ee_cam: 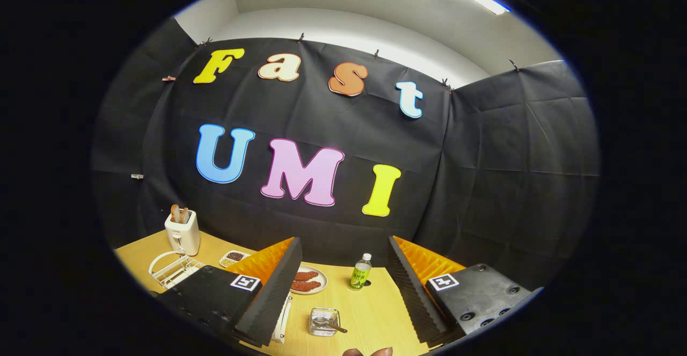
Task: Take the plate from the dish rack, then take the spoon from the basket and place it into the plate.
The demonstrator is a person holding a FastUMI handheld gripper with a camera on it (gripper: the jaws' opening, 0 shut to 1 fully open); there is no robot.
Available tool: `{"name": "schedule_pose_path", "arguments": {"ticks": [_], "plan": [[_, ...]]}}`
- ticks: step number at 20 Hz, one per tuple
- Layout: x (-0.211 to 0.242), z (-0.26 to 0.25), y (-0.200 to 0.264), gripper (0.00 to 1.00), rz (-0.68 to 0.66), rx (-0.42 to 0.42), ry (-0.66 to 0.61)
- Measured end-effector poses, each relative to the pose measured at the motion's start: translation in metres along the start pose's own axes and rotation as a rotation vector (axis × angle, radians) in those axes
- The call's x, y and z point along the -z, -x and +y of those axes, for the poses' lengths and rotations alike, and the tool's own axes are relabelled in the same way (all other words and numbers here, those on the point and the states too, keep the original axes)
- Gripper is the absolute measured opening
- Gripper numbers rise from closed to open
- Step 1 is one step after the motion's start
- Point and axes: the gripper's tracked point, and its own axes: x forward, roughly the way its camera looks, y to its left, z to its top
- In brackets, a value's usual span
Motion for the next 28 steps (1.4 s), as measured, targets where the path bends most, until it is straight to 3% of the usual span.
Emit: {"name": "schedule_pose_path", "arguments": {"ticks": [11, 15, 21, 28], "plan": [[0.0, 0.021, 0.002, 0.97, 0.004, -0.045, 0.004], [0.008, 0.045, -0.006, 0.98, 0.049, -0.11, -0.02], [0.044, 0.112, -0.023, 0.98, 0.264, -0.287, -0.082], [0.14, 0.17, -0.054, 0.94, 0.634, -0.337, -0.141]]}}
